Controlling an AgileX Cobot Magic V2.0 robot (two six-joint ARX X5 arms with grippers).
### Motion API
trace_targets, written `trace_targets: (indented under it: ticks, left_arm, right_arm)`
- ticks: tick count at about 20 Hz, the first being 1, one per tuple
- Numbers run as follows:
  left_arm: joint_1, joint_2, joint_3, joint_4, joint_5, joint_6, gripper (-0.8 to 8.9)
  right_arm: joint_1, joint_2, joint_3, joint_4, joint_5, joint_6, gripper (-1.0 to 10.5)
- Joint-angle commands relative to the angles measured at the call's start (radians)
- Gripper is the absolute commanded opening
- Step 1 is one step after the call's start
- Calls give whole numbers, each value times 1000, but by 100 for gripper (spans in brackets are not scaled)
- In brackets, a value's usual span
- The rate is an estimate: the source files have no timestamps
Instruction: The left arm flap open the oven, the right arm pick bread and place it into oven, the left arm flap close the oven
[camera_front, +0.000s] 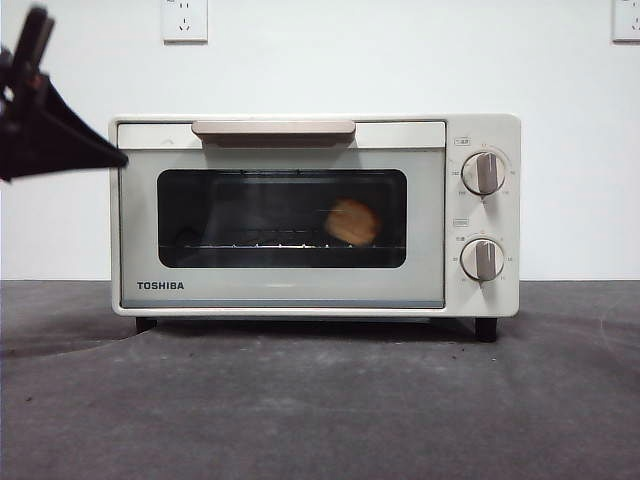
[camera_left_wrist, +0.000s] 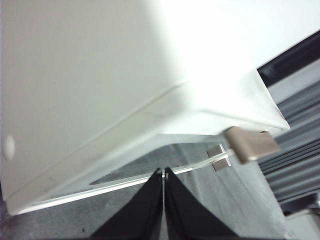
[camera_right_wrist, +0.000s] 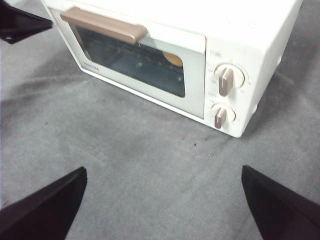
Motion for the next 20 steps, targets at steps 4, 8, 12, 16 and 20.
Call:
trace_targets:
  ticks: [4, 8, 12, 16, 20]
  left_arm:
    - [-58, -297, 66, -375, -183, 229, 13]
    - [-118, -465, 191, -692, -327, 381, 13]
    - [-155, -536, 302, -890, -383, 462, 12]
    - [-171, -570, 371, -1043, -401, 530, 12]
    - [-174, -597, 385, -1098, -401, 550, 12]
  right_arm:
    - [5, 14, 18, 40, 4, 11, 494]
    - [5, 39, 18, 63, 0, 11, 494]
    - [5, 71, 18, 63, -4, 11, 494]
    - [5, 92, 18, 65, -5, 11, 494]
    - [5, 98, 18, 80, -7, 11, 494]
